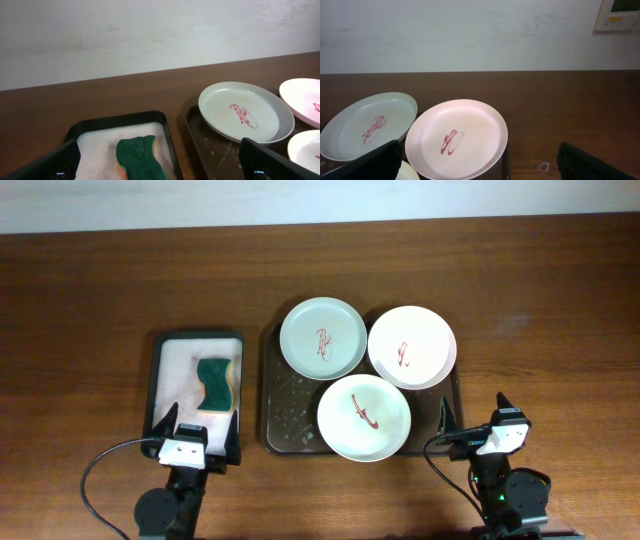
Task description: Clean dirty plates on tray and stack at the side
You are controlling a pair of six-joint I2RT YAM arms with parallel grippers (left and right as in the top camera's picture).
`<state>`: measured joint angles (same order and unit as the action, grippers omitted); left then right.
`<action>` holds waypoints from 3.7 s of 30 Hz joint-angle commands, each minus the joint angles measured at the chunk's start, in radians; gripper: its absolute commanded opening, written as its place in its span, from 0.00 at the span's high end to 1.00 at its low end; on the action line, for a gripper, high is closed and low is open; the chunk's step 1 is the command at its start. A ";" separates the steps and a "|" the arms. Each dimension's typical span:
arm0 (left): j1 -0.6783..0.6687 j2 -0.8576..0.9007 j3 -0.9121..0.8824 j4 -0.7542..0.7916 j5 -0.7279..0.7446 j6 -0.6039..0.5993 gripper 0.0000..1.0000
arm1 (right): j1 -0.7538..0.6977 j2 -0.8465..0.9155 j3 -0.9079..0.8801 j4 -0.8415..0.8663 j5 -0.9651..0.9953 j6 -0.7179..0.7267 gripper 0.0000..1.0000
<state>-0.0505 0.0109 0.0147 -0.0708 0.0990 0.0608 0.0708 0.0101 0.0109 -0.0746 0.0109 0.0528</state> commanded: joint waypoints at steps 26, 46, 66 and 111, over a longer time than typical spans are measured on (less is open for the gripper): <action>-0.001 -0.006 -0.006 0.001 0.013 0.016 0.01 | -0.006 -0.004 -0.005 -0.005 0.013 0.004 0.01; -0.001 0.028 0.044 -0.086 -0.027 -0.069 0.00 | -0.006 0.000 0.003 -0.005 -0.109 0.060 0.01; -0.001 1.160 1.020 -0.789 -0.028 -0.068 0.01 | -0.006 1.042 0.908 -0.674 -0.295 0.060 0.01; -0.001 1.684 1.073 -0.690 -0.077 -0.180 1.00 | 0.002 1.711 0.906 -0.673 -0.506 0.060 0.96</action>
<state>-0.0505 1.7203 1.0679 -0.7631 0.0113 -0.1181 0.0681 1.7142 0.9058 -0.7486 -0.4435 0.1093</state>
